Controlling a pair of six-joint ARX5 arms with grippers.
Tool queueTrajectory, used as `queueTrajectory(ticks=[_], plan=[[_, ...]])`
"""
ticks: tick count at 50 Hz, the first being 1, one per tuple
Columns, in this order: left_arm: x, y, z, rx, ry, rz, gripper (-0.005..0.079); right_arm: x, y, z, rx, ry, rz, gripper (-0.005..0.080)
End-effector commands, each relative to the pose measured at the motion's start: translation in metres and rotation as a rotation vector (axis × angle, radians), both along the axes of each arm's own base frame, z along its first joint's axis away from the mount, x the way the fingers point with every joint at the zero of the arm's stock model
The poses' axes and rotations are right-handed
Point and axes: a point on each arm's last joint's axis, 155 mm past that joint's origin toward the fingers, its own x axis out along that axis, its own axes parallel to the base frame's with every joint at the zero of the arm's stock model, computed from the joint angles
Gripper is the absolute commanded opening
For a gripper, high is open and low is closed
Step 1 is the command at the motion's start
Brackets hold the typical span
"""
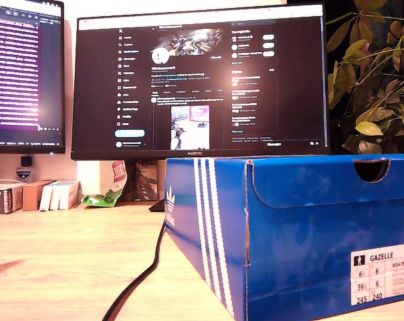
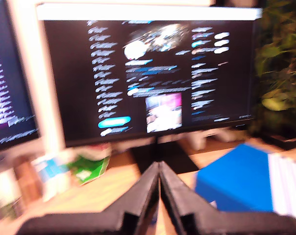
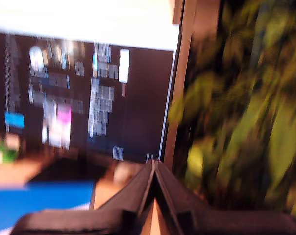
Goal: Close the blue shoebox by pushing the lid with your left arm and holding the box in place with your right arm
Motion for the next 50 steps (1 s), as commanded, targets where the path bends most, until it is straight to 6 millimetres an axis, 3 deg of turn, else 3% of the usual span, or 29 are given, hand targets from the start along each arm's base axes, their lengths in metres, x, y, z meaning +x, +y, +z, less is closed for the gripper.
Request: queueTrajectory(ticks=[1, 11, 28, 37, 50], plan=[[0.004, 0.005, -0.013, -0.004, 0.013, 0.032, -0.0019, 0.0, -0.002, -0.007, 0.023, 0.006, -0.009, -0.0012], [0.007, 0.021, -0.032, -0.027, 0.022, 0.124, -0.0019, 0.005, -0.005, -0.043, 0.072, 0.079, -0.029, -0.0012], [0.013, 0.045, -0.048, -0.081, -0.033, 0.252, -0.0019, 0.003, -0.022, -0.067, 0.161, 0.073, -0.122, -0.0012], [0.021, 0.045, -0.071, -0.064, -0.009, 0.256, -0.0019, 0.001, -0.026, -0.078, 0.165, 0.061, -0.143, -0.0012], [0.031, 0.051, -0.114, -0.017, 0.065, 0.297, -0.0019, 0.003, -0.026, -0.123, 0.147, 0.121, -0.148, -0.0012]])
